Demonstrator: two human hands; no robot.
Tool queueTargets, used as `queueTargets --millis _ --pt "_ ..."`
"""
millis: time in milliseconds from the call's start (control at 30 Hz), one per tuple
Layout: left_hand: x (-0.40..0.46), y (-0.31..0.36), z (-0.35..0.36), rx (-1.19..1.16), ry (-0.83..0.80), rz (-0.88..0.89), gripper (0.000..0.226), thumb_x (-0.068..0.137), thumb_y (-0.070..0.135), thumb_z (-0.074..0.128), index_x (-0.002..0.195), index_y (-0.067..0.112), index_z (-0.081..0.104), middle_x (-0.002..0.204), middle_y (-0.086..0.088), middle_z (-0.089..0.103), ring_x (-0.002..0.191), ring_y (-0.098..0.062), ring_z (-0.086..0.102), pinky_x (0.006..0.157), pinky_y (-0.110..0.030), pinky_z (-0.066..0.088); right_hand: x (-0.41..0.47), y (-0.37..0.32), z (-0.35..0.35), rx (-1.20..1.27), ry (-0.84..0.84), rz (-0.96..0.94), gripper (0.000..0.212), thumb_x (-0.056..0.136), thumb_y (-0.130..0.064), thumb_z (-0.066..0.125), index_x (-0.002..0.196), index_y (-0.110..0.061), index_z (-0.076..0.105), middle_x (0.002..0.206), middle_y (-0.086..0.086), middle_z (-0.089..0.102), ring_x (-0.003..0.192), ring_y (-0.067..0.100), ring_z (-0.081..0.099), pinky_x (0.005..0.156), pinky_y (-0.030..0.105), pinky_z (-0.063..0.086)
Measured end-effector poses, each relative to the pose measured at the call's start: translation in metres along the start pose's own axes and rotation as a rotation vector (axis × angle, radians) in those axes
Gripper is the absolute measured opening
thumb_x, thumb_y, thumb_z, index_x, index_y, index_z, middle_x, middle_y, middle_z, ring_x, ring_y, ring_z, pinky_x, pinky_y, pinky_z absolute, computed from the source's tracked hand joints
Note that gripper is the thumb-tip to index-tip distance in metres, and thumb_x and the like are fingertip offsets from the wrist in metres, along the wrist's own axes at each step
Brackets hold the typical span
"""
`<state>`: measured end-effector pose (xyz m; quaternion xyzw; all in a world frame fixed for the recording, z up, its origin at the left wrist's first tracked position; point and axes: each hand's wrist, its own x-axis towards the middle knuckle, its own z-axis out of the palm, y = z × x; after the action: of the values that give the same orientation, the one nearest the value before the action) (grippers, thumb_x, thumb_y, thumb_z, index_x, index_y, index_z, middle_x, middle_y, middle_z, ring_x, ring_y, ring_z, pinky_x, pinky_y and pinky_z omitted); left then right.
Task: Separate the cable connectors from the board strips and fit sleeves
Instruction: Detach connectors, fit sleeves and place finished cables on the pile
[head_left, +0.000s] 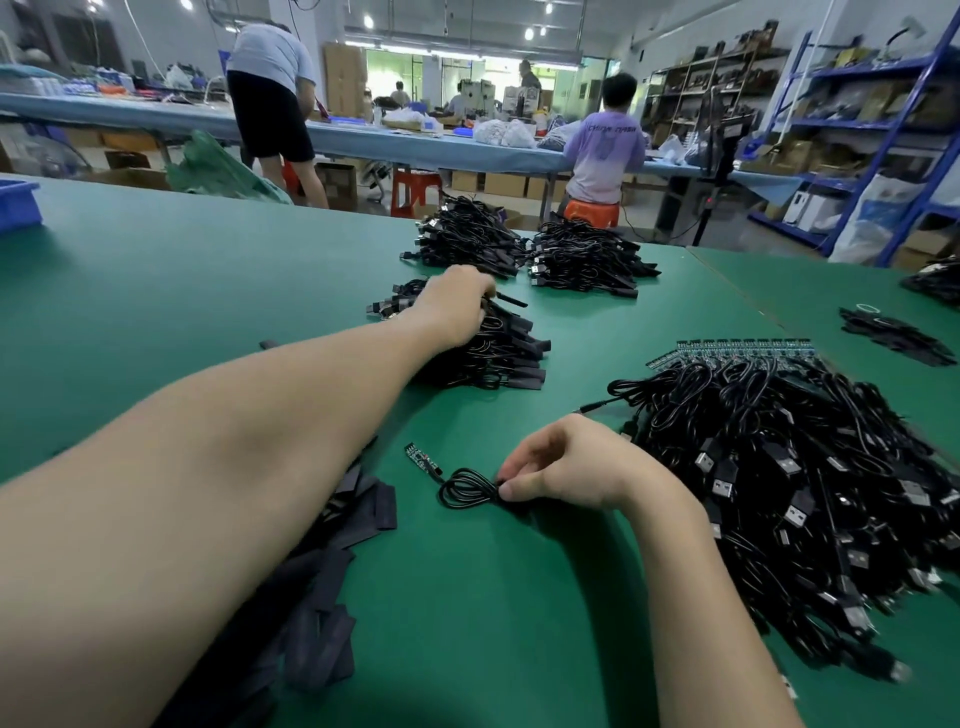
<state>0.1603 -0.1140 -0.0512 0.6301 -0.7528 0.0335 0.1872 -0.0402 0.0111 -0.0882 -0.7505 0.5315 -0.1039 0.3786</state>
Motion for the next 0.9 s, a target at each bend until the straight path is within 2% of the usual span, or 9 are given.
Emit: queueTargets --millis 167,267,333,400,500,567,667,733,900 --pt "-0.01 -0.007 0.014 0.038 0.083 -0.002 0.036 0.101 0.02 0.05 0.137 0.018 0.053 0.137 -0.007 0.056 0.128 -0.029 0.046 0.111 -0.044 0.034 -0.003 -0.005 -0.004 -0.094 -0.004 0.022 0.018 0.073 -0.036 0.091 0.086 -0.034 0.081 0.082 -0.016 0.076 0.067 -0.005 0.064 0.059 0.011 0.044" --pt "-0.026 0.001 0.002 -0.083 0.196 -0.012 0.032 0.099 0.019 0.053 0.131 0.018 0.055 0.134 -0.005 0.056 0.126 -0.028 0.046 0.109 -0.045 0.035 -0.007 -0.008 -0.01 -0.166 -0.022 0.066 0.022 0.072 -0.03 0.092 0.09 -0.033 0.079 0.091 -0.014 0.076 0.075 0.001 0.066 0.054 0.015 0.047" --pt "-0.042 0.011 -0.009 -0.208 0.2 -0.006 0.026 0.098 0.018 0.054 0.123 0.016 0.059 0.124 -0.006 0.06 0.116 -0.026 0.052 0.103 -0.043 0.041 -0.009 -0.007 -0.013 -0.199 -0.003 0.093 0.019 0.073 -0.026 0.091 0.087 -0.03 0.079 0.087 -0.012 0.076 0.076 0.004 0.066 0.062 0.02 0.054" --pt "-0.066 0.022 -0.02 -0.353 0.131 0.017 0.018 0.098 0.018 0.057 0.113 0.015 0.065 0.112 -0.003 0.066 0.102 -0.019 0.058 0.096 -0.035 0.046 -0.01 -0.006 -0.013 -0.212 0.013 0.105 0.015 0.073 -0.025 0.09 0.082 -0.028 0.078 0.081 -0.012 0.075 0.073 0.005 0.064 0.07 0.024 0.056" --pt "-0.108 0.036 -0.025 -0.481 -0.116 0.041 0.015 0.1 0.024 0.057 0.105 0.026 0.071 0.104 0.011 0.07 0.093 -0.006 0.062 0.085 -0.02 0.046 -0.009 -0.004 -0.012 -0.223 0.029 0.08 0.014 0.074 -0.027 0.089 0.08 -0.029 0.077 0.068 -0.017 0.07 0.063 -0.002 0.06 0.06 0.016 0.045" --pt "-0.132 0.042 -0.021 -0.499 -0.312 0.039 0.017 0.1 0.025 0.055 0.104 0.031 0.07 0.104 0.014 0.071 0.095 -0.004 0.064 0.086 -0.019 0.047 -0.008 -0.003 -0.011 -0.218 0.05 0.055 0.015 0.073 -0.03 0.089 0.079 -0.031 0.076 0.058 -0.021 0.066 0.054 -0.008 0.056 0.053 0.011 0.039" --pt "-0.145 0.045 -0.01 -0.429 -0.476 -0.003 0.012 0.095 0.032 0.063 0.106 0.034 0.068 0.103 0.014 0.069 0.099 -0.009 0.064 0.091 -0.024 0.049 -0.008 0.001 -0.011 -0.145 0.097 0.03 0.018 0.07 -0.032 0.092 0.079 -0.028 0.076 0.066 -0.018 0.071 0.058 -0.004 0.06 0.059 0.014 0.043" --pt "-0.146 0.042 -0.006 -0.43 -0.442 -0.025 0.014 0.093 0.035 0.066 0.107 0.032 0.068 0.104 0.014 0.069 0.102 -0.009 0.064 0.095 -0.026 0.049 -0.009 0.004 -0.011 -0.098 0.125 0.006 0.018 0.071 -0.031 0.092 0.08 -0.027 0.076 0.069 -0.015 0.071 0.061 -0.001 0.06 0.064 0.018 0.046" --pt "-0.142 0.021 0.0 -0.296 -0.068 -0.217 0.026 0.096 0.037 0.06 0.118 0.023 0.061 0.118 0.0 0.063 0.111 -0.021 0.057 0.099 -0.039 0.048 -0.009 0.01 -0.014 -0.09 0.145 -0.013 0.015 0.079 -0.027 0.086 0.09 -0.028 0.075 0.077 -0.011 0.065 0.06 0.001 0.055 0.062 0.015 0.044"
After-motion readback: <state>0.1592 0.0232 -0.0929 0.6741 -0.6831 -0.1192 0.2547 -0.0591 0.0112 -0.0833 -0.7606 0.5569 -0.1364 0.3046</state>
